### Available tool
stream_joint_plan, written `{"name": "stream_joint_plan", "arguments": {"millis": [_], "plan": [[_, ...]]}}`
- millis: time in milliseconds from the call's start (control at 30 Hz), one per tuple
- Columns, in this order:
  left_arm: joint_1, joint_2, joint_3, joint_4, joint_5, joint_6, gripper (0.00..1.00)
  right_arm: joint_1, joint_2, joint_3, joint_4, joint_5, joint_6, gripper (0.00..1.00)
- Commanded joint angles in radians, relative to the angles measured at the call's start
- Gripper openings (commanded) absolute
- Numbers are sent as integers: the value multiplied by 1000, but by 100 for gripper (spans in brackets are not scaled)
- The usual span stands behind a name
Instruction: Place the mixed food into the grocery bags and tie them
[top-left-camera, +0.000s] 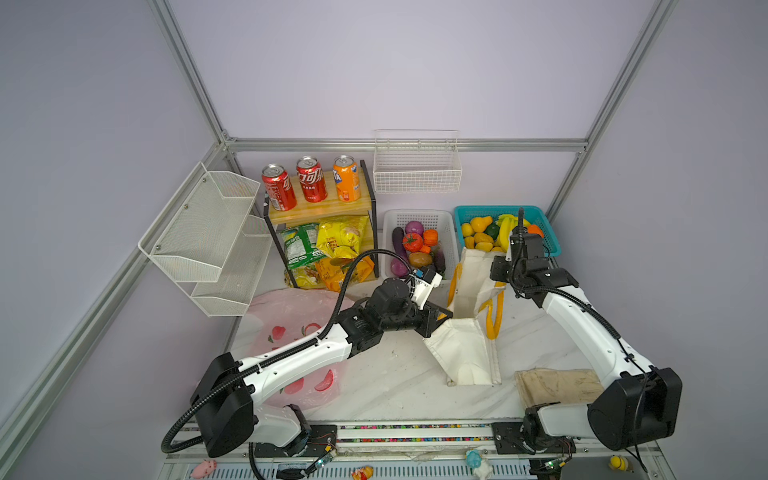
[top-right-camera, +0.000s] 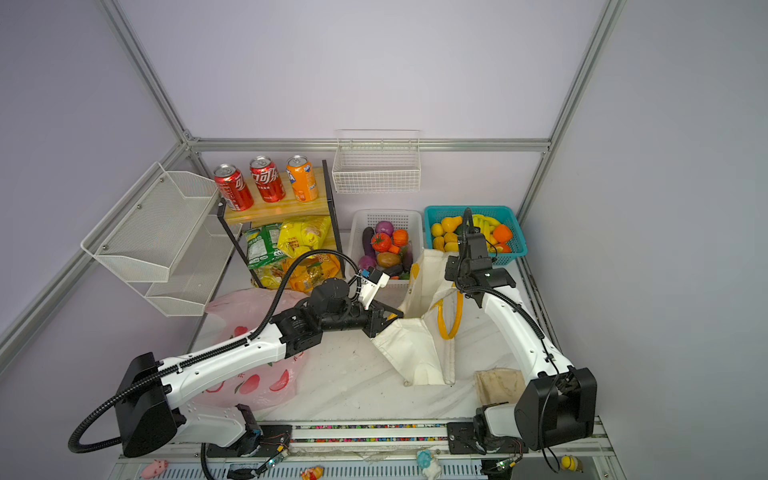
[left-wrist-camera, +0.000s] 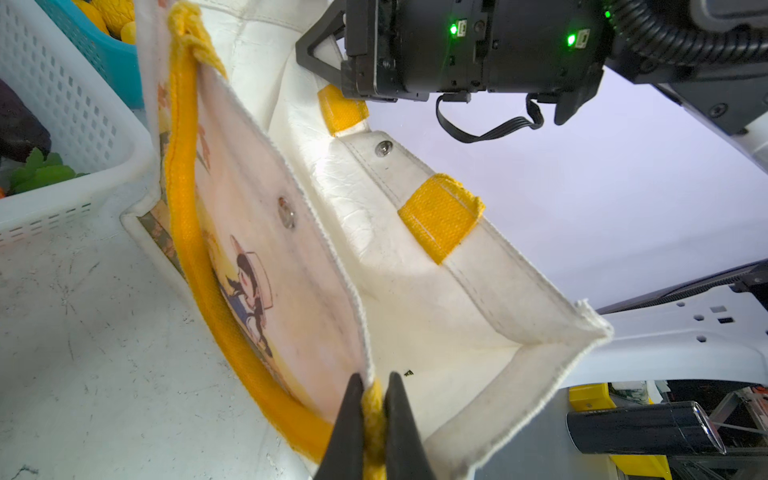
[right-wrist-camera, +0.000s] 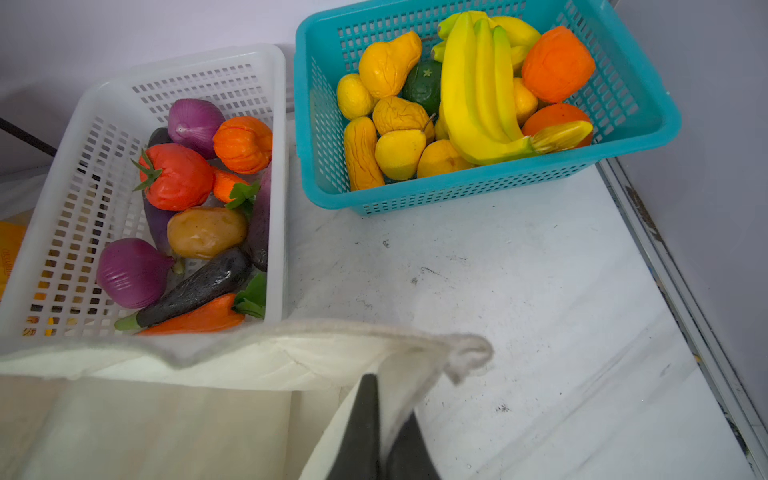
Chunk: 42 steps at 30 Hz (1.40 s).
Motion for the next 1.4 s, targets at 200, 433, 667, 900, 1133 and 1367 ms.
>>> {"name": "stream_joint_plan", "arguments": {"millis": [200,433,667,900,1133,1367], "plan": [[-16,-16,-64,99,-26,59,0,-5,-130,-66,4,29,17,2],[4,-33,-2,-61,-281,184,0,-4,-190,-100,-45,49,35,1],[121,-69,-9,-70,-308,151,0,-5,-245,-155,-75,61,44,2],[144,-34,-7,-38,-292,149,0,-4,-236,-196,12,-60,48,2],[159,-26,10,-27,-265,160,29,-5,-228,-221,51,-96,55,7],[182,-49,37,-61,-178,170,53,-5,-233,-216,70,-88,58,20]]}}
